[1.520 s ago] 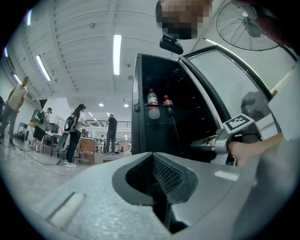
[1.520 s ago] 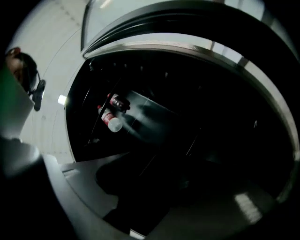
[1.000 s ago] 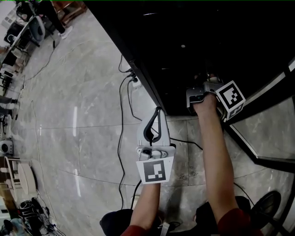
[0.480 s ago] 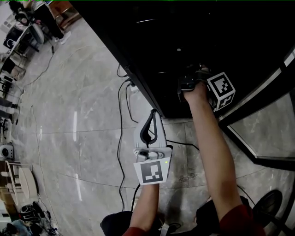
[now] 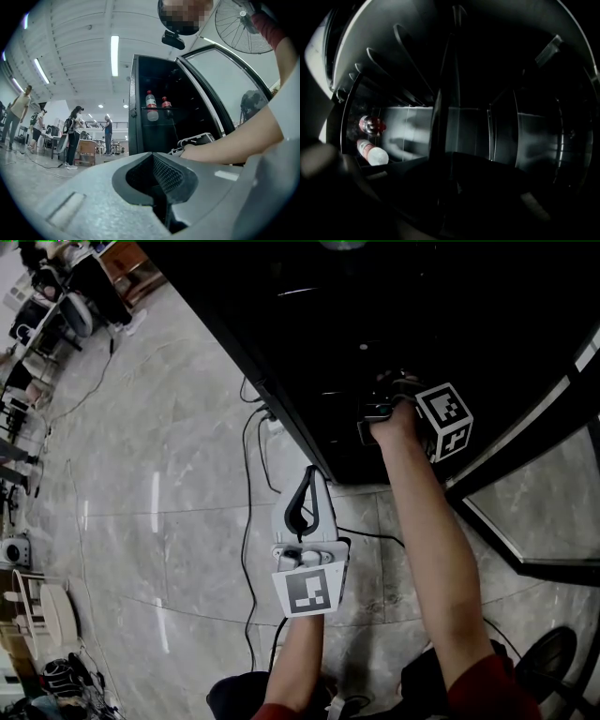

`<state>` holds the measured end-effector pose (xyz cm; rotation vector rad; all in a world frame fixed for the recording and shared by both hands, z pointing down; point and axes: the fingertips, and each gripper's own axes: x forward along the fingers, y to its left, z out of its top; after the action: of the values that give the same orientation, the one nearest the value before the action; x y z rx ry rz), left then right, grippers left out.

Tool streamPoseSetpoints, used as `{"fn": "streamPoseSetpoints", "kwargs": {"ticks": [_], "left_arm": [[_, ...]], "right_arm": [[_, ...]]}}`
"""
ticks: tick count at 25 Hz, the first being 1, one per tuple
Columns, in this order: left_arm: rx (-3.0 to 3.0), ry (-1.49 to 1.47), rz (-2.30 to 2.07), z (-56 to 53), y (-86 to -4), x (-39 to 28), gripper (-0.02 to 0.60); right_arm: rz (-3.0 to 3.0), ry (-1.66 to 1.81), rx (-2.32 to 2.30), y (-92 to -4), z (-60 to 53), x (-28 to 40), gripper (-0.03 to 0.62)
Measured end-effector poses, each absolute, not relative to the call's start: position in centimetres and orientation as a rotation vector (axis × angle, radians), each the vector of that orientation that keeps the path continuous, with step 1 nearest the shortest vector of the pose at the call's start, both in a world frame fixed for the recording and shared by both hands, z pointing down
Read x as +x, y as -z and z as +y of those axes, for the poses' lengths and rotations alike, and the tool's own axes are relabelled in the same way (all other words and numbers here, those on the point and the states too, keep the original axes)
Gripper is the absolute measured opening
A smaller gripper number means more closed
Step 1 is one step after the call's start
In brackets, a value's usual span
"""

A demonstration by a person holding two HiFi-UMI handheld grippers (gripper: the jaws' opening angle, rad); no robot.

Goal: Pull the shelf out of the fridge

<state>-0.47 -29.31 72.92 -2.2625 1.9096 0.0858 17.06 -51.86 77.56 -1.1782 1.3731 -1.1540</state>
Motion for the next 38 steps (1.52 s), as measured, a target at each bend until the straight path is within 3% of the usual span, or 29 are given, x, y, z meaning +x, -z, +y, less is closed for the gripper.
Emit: {"fn": "streamPoseSetpoints", "kwargs": {"ticks": [38], "left_arm": [[-2.164,-0.167,1.942,-26.4,-69.5,-2.5,-0.002]], "right_arm": [[1.35,1.174,-1.158,-76.7,-37.7,18.0,0.006]]}}
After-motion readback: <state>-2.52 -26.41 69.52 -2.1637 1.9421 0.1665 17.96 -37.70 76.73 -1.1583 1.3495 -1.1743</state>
